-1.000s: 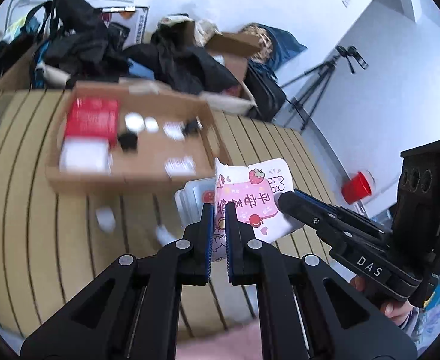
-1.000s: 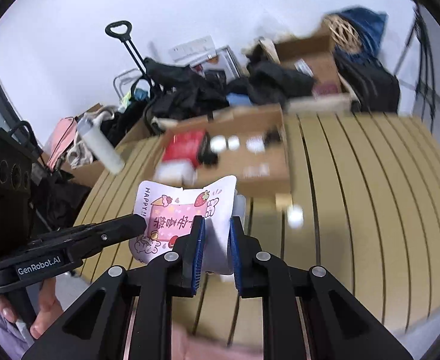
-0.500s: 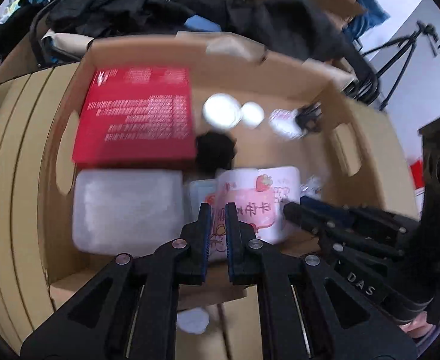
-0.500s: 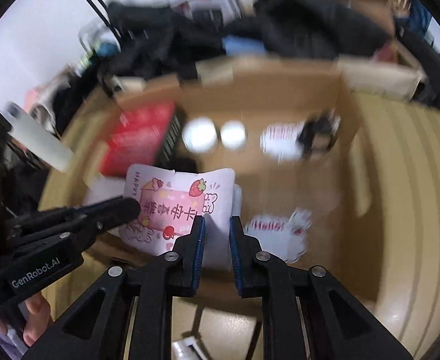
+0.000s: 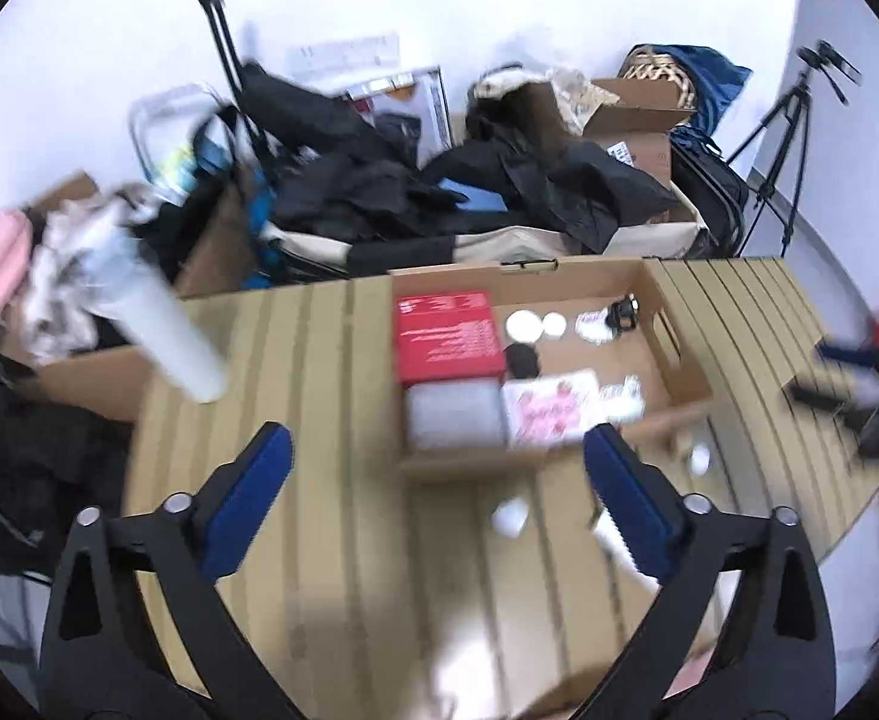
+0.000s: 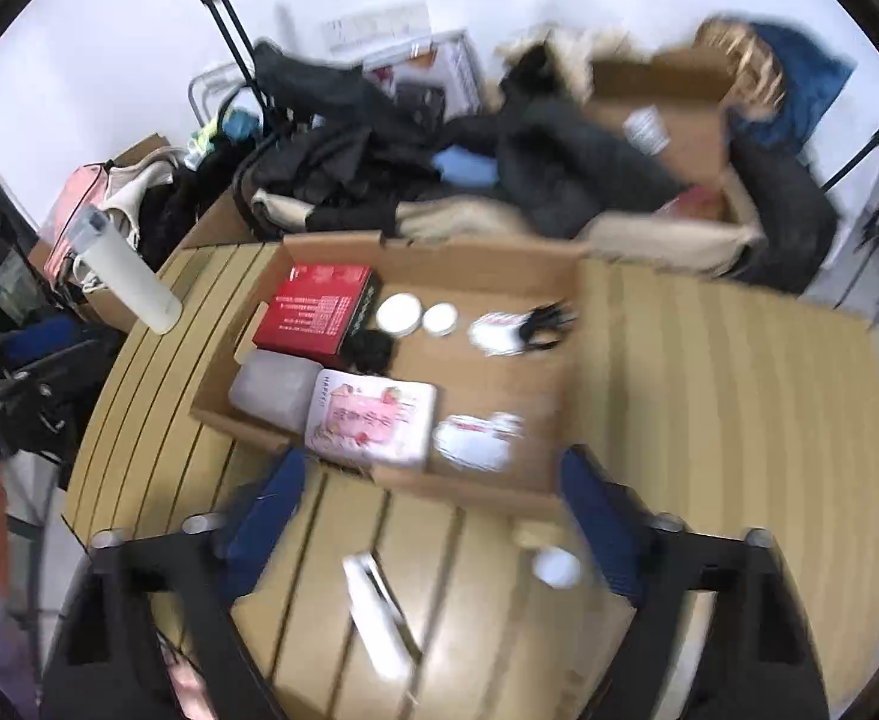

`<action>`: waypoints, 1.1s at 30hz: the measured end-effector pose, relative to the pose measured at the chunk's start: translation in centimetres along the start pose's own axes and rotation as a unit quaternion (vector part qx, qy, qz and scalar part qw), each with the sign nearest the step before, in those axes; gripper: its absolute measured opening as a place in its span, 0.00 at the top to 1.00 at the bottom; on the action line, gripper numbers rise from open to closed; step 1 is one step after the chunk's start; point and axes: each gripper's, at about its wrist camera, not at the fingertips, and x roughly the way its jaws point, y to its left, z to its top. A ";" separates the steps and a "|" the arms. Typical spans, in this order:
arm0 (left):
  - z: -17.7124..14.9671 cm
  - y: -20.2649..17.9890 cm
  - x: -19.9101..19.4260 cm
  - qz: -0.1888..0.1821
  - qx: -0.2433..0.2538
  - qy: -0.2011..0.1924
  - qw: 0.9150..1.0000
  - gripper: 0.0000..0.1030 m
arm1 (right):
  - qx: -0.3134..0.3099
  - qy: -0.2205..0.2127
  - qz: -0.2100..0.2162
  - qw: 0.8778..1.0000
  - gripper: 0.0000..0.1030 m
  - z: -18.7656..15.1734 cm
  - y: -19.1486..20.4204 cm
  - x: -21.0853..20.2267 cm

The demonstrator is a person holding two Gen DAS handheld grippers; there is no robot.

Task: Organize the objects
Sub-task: 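Withdraw both tools from the tray back over the table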

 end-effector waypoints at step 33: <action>-28.7 -4.0 -21.9 -0.022 -0.039 -0.071 0.997 0.00 | -0.018 -0.106 0.024 0.994 0.12 -31.2 9.5 -19.6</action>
